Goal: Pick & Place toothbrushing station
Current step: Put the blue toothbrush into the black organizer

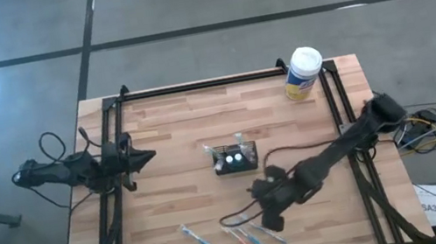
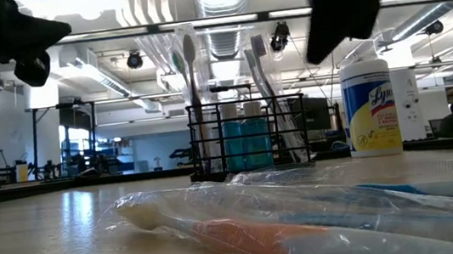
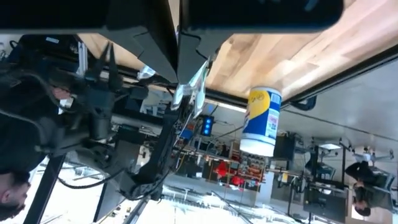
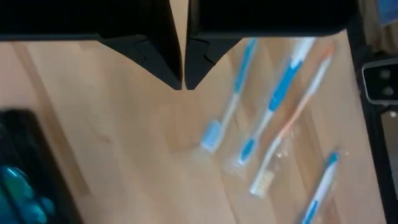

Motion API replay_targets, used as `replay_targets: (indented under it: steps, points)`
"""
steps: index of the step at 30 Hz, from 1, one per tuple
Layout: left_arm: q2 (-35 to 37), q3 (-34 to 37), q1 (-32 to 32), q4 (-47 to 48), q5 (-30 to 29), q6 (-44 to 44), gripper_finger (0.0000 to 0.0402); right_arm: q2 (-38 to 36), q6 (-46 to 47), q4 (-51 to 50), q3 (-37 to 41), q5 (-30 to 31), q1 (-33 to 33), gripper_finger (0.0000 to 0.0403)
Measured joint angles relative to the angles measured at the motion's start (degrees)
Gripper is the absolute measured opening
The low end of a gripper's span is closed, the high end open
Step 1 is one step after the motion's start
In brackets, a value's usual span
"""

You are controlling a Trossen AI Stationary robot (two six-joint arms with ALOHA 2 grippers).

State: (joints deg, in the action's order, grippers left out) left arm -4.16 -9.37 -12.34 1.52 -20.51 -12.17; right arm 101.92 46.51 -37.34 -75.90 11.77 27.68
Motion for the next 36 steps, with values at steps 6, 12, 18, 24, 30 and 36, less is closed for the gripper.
replay_targets:
  steps: [6, 12, 18, 24, 30, 36]
  points:
    - [-0.04, 0.11, 0.0, 3.05, 0.02, -1.51, 0.0012, 9.13, -2.78, -3.35, -9.81, -1.62, 0.07, 0.0078]
    - [-0.09, 0.11, 0.0, 3.01, 0.02, -2.45, 0.0008, 15.8, -1.48, -9.2, -15.66, -6.37, -0.28, 0.0151]
    - [-0.25, 0.22, 0.0, 3.14, 0.04, -3.97, 0.0015, 20.6, -0.32, -8.68, -16.62, -9.05, -0.32, 0.0193]
    - [-0.53, 0.25, 0.0, 3.29, 0.25, -5.54, 0.0016, 23.44, 0.02, -7.92, -16.66, -11.01, -0.57, 0.0197]
    - [-0.55, 0.27, 0.0, 3.49, 0.27, -6.03, 0.0014, 23.97, -0.16, -8.06, -16.74, -10.99, -0.52, 0.018]
    - [-0.55, 0.27, 0.0, 3.49, 0.27, -5.67, 0.0014, 23.68, -2.38, -8.68, -16.59, -10.61, -0.52, 0.0114]
